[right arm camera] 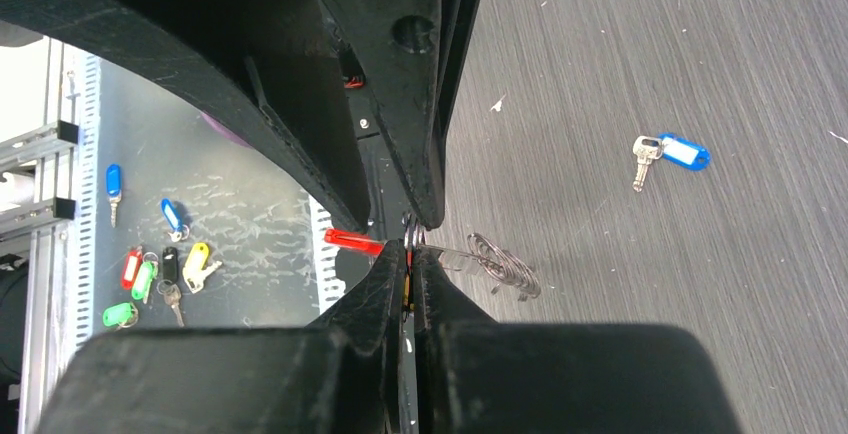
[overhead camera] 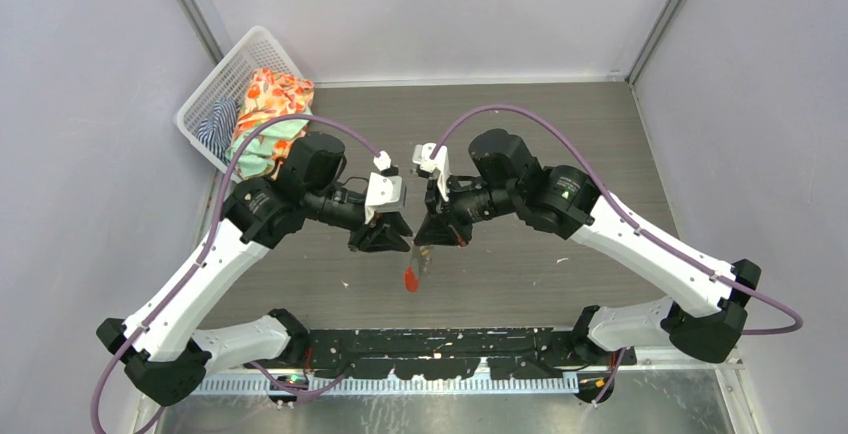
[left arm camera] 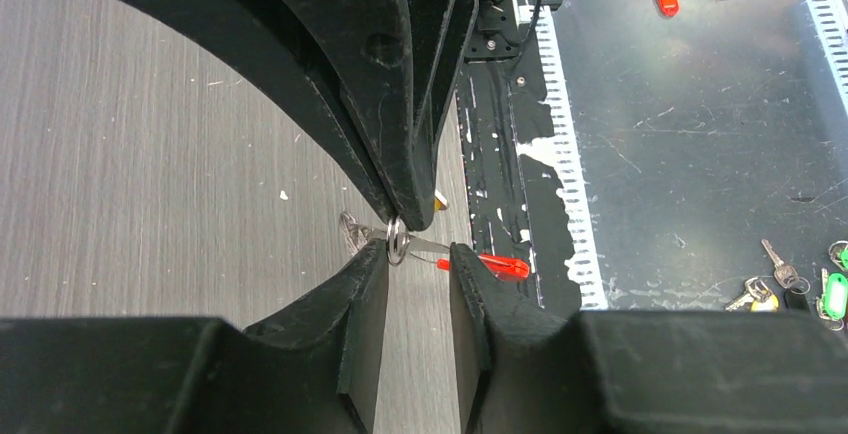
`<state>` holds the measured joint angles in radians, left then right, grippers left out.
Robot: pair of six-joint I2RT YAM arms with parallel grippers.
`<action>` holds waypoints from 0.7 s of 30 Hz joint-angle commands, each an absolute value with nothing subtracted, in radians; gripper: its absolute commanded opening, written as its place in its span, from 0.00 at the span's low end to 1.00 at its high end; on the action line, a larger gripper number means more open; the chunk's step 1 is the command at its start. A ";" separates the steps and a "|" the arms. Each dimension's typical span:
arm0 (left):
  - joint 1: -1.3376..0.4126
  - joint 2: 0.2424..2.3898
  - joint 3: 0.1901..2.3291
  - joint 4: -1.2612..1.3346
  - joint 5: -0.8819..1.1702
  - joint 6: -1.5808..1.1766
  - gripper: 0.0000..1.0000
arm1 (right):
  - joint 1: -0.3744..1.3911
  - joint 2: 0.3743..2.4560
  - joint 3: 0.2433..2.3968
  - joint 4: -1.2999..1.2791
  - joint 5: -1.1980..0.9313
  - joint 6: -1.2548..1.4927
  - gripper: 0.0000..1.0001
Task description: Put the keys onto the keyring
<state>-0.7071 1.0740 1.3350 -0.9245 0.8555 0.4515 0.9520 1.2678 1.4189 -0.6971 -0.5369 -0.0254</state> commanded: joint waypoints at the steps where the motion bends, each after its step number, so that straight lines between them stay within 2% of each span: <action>1: -0.719 1.077 1.361 -0.878 0.867 0.437 0.28 | 0.957 1.278 1.485 -0.686 -0.560 -0.040 0.01; 4: -0.722 1.079 1.352 -0.862 0.865 0.433 0.20 | 0.959 1.287 1.494 -0.684 -0.567 -0.038 0.01; 7: -0.724 1.081 1.350 -0.856 0.857 0.433 0.06 | 0.960 1.296 1.501 -0.684 -0.577 -0.036 0.01; 9: -0.724 1.081 1.349 -0.859 0.852 0.445 0.01 | 0.960 1.296 1.501 -0.682 -0.581 -0.032 0.01; 14: -0.724 1.061 1.346 -0.869 0.826 0.457 0.00 | 0.958 1.270 1.467 -0.636 -0.574 -0.002 0.01; 21: -0.724 0.996 1.274 -0.694 0.757 0.306 0.00 | 0.885 1.153 1.305 -0.452 -0.600 0.185 0.22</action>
